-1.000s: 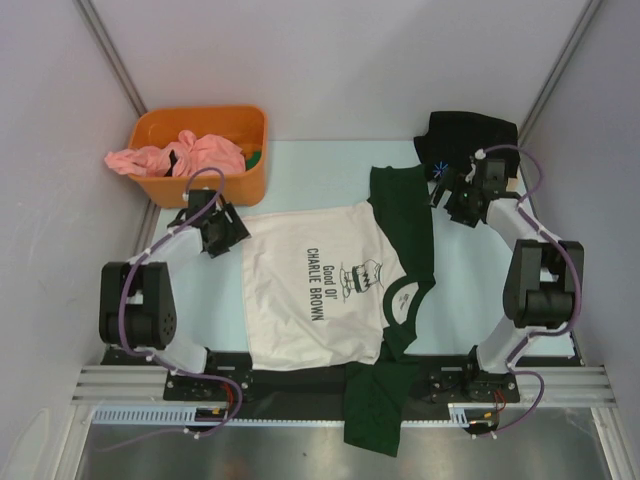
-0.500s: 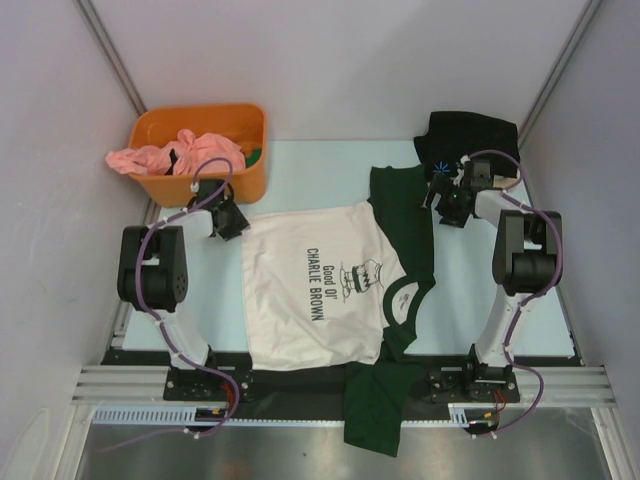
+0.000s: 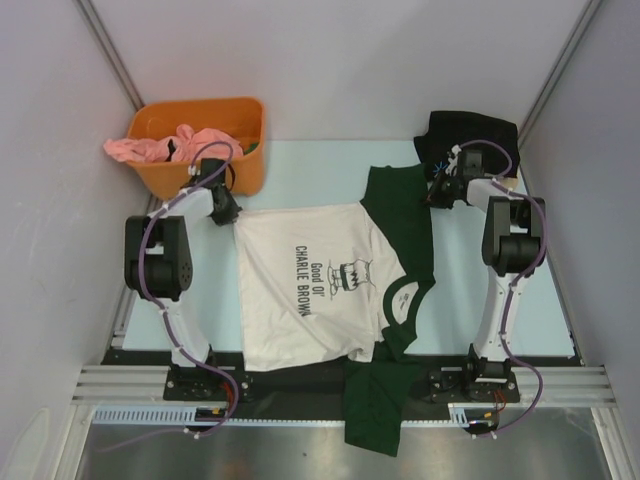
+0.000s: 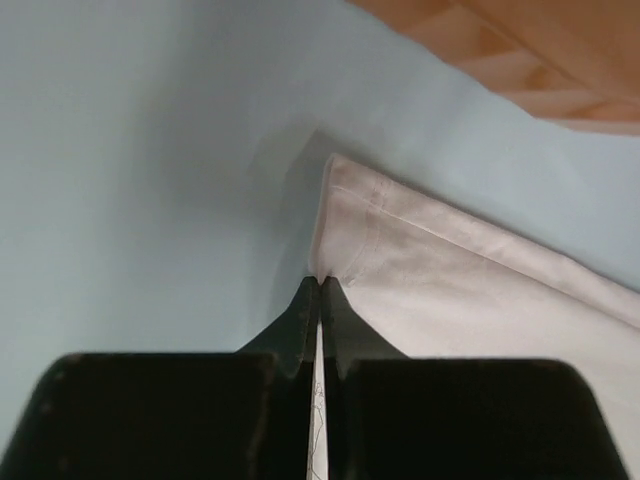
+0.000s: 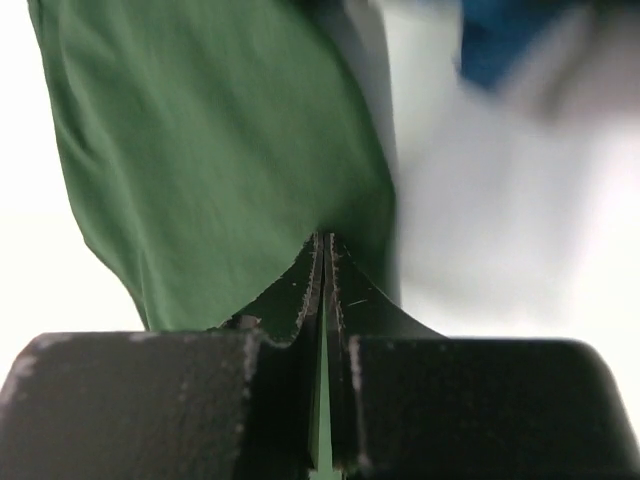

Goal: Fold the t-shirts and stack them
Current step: Flatten the tshirt out

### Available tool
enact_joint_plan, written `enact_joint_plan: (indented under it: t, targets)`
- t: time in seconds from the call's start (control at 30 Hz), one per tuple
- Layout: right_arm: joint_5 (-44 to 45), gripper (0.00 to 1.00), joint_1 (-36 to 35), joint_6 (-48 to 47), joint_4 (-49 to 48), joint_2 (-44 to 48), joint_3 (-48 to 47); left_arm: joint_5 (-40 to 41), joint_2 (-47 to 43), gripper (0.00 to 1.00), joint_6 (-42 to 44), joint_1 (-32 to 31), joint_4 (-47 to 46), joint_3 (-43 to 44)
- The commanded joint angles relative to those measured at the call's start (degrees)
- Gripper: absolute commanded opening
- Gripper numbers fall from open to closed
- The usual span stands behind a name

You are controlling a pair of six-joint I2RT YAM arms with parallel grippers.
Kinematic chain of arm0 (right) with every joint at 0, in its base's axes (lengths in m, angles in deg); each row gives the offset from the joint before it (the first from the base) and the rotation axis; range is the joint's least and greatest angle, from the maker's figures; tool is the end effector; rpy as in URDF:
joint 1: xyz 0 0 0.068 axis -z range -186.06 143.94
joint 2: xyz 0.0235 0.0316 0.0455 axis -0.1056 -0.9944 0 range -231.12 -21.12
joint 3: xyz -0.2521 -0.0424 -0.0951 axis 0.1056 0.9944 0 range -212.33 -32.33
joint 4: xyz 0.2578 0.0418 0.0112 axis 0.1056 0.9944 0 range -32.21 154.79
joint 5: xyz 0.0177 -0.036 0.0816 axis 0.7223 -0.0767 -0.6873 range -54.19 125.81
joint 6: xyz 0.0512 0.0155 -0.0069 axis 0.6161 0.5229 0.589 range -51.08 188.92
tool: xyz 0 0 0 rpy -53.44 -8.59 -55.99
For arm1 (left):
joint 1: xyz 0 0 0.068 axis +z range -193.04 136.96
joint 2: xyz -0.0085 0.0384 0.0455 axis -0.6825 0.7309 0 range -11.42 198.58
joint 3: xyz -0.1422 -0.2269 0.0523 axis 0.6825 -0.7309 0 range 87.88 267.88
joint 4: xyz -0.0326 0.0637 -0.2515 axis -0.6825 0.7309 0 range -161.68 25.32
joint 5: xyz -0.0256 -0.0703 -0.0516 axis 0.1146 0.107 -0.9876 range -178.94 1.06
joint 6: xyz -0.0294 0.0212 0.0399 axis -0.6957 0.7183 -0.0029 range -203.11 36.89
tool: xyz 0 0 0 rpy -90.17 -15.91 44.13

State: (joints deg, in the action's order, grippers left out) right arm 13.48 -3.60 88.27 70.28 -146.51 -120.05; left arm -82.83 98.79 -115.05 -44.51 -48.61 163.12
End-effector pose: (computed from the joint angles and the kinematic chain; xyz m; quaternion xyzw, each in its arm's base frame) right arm 0.4721 -0.0068 0.1444 0.1097 0.9182 0.2291 0.3039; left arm 0.4042 -0.0066 0.1773 -0.2664 0.9224 -0.0300 0.2780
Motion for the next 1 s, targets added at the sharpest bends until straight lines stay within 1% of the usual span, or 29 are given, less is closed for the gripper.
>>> enact_joint_plan:
  t: [0.0,0.13,0.17,0.2,0.27,0.3,0.37,0.43,0.47,0.5,0.53,0.57,0.6,0.63,0.67,0.7,0.77,0.8,0.83,0.87,0.9,0.93,0.97]
  targets:
    - [2.63,0.00,-0.44,-1.34,2.53,-3.63,-6.65,9.08,-0.09,0.00,5.83,0.68,0.12,11.13]
    - [5.18,0.00,-1.14,-3.00,6.39,-6.62,-16.23,11.29,1.58,0.00,8.65,1.21,1.98,15.89]
    - [5.62,0.00,-1.40,-3.35,6.67,-7.15,-17.90,11.55,2.19,0.00,8.91,2.69,2.15,16.51]
    - [7.54,0.00,-2.10,-3.79,6.76,-7.68,-20.88,12.17,2.55,0.01,9.44,2.88,2.24,17.39]
    - [10.18,0.00,-2.28,-5.90,6.76,-8.74,-23.10,13.57,3.34,0.00,10.14,3.32,2.33,18.36]
    - [13.94,0.00,-4.20,-6.69,6.41,-8.91,-24.15,14.27,4.30,0.02,9.80,3.41,3.72,19.67]
    - [16.69,0.00,-5.88,-9.23,7.27,-9.27,-27.22,14.02,4.75,0.09,9.27,3.85,5.22,20.12]
    - [18.98,0.00,-7.20,-10.12,9.47,-9.18,-29.95,13.67,4.05,0.35,7.69,3.94,5.58,18.72]
    - [19.25,0.16,-7.47,-10.04,11.57,-8.05,-29.79,12.36,3.09,0.48,6.99,3.94,5.06,17.32]
    - [18.12,0.35,-7.64,-9.86,12.20,-6.90,-29.09,11.57,1.08,0.67,6.46,3.85,3.14,13.65]
    - [17.67,0.59,-7.91,-9.43,12.29,-5.50,-25.17,10.86,-0.16,0.74,6.11,3.85,2.16,11.96]
    - [17.58,0.83,-7.91,-8.81,11.86,-1.14,-22.43,9.98,-1.04,0.78,5.76,3.76,1.72,10.55]
    - [17.06,0.87,-7.91,-7.94,11.16,1.34,-18.66,9.71,-1.84,0.82,5.06,3.85,2.06,8.97]
    - [16.88,0.89,-7.91,-7.15,9.32,4.41,-14.88,9.45,-3.67,0.83,4.61,3.76,2.59,8.26]
    - [16.53,0.93,-7.82,-6.27,8.70,7.23,-7.28,8.93,-4.82,0.84,4.35,3.85,3.46,7.64]
    - [15.31,0.93,-7.82,-4.00,8.26,13.00,-3.63,8.57,-6.22,0.85,3.39,3.85,3.82,5.72]
    - [14.51,0.93,-7.91,-1.09,8.16,18.04,3.57,7.87,-11.58,0.86,2.68,3.85,4.44,3.17]
    - [13.46,0.93,-8.17,0.49,8.69,23.11,9.44,7.17,-13.69,0.86,2.15,3.85,4.61,-0.06]
    - [13.71,0.92,-8.52,3.12,10.26,25.51,13.07,6.90,-15.80,0.86,1.80,3.85,4.79,-1.84]
    - [14.58,0.92,-9.22,4.80,11.06,28.50,16.41,6.72,-20.69,0.86,1.54,3.85,5.40,-3.85]
    - [15.81,0.93,-10.62,6.12,11.85,31.05,22.88,5.59,-23.09,0.85,1.01,3.85,5.58,-7.88]
    - [16.34,0.93,-11.68,9.35,12.99,36.47,25.99,4.88,-26.07,0.85,0.75,3.76,5.67,-10.09]
    - [16.52,0.93,-12.73,10.95,13.26,39.22,28.98,4.27,-31.15,0.85,0.31,3.85,6.02,-12.46]
